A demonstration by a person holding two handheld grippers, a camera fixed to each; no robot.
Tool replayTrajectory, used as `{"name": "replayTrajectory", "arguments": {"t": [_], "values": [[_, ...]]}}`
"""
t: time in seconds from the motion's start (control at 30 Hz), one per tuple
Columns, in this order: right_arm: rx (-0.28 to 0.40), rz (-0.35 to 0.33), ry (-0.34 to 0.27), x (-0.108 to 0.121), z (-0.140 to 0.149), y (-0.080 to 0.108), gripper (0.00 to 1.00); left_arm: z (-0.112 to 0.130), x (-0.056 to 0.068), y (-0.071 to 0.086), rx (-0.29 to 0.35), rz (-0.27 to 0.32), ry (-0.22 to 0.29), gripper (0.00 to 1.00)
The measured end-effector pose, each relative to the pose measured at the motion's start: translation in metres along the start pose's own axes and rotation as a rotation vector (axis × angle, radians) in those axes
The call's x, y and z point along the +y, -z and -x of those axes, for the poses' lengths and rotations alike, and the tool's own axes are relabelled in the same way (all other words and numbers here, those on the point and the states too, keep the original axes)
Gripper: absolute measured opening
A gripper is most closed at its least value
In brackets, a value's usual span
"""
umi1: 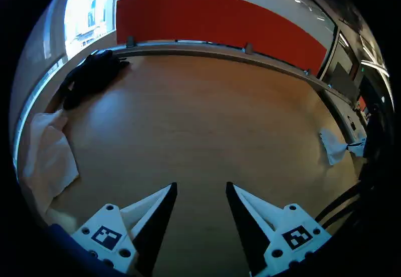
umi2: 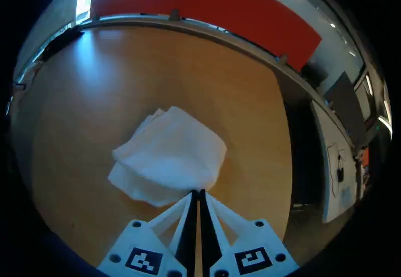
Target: Fold towel
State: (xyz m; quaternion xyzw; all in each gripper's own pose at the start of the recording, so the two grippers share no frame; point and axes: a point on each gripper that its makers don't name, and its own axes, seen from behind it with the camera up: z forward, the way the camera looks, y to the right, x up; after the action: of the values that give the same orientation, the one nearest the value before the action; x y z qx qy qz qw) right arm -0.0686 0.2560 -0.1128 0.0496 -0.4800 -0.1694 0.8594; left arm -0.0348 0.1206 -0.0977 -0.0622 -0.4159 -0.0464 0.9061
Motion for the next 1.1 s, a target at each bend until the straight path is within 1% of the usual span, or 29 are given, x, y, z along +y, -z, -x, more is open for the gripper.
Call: {"name": "replayTrajectory", "arguments": {"t": [0.23,0.47,0.57,0.77,1.1], "values": [[-0.062,0.001,-0.001,-0.002,0.022,-0.01,0.03,0.003,-0.005,0.002,0.0,-0.01,0.007,0.71],[-0.123,0.015,0.025,0.0,0.041,-0.019,0.03,0.005,-0.011,0.005,0.001,-0.021,0.017,0.71],[-0.141,0.02,0.027,0.0,0.046,-0.022,0.03,0.005,-0.012,0.006,0.0,-0.025,0.019,0.71],[-0.158,0.024,0.022,0.0,0.049,-0.027,0.03,0.007,-0.014,0.007,0.0,-0.029,0.024,0.71],[-0.177,0.036,0.012,0.001,0.053,-0.032,0.04,0.009,-0.013,0.008,-0.004,-0.029,0.021,0.71]]}}
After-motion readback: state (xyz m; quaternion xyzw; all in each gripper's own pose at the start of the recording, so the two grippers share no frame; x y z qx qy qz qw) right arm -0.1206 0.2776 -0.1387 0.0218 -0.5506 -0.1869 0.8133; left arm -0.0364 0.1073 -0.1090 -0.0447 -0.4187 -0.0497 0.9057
